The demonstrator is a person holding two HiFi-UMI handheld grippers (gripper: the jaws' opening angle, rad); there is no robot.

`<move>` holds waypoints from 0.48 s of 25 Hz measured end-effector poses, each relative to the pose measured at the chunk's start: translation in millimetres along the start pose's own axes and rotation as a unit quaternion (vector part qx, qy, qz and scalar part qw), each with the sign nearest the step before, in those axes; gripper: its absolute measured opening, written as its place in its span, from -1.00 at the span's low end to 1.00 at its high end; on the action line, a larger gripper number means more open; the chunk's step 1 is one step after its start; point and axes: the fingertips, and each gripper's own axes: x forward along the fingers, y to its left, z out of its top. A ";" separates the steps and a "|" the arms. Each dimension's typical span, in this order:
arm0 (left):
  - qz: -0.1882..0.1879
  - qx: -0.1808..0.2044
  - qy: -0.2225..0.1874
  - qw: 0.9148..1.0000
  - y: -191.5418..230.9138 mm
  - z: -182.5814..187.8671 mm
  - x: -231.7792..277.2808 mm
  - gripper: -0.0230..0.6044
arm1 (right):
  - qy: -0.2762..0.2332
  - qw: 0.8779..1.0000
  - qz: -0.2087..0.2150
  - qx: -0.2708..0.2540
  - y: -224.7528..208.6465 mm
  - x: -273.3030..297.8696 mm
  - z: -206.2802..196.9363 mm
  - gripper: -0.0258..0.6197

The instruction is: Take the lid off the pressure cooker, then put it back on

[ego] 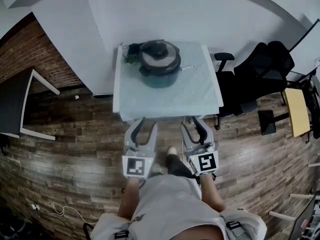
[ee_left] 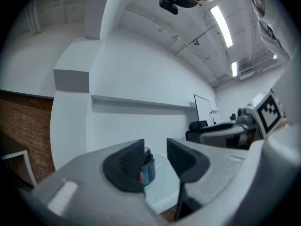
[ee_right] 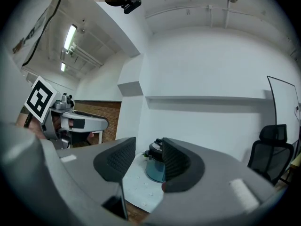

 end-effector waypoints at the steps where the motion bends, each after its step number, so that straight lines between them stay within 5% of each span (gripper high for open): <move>1: 0.002 -0.001 0.003 1.000 1.4 -1.8 4.1 -0.46 | 0.002 1.000 0.002 0.001 -2.9 3.8 -1.6 -0.36; 12: 0.041 0.001 0.017 0.999 26.2 -10.6 73.6 -0.46 | 0.005 0.999 0.039 0.002 -52.5 63.7 -15.2 -0.36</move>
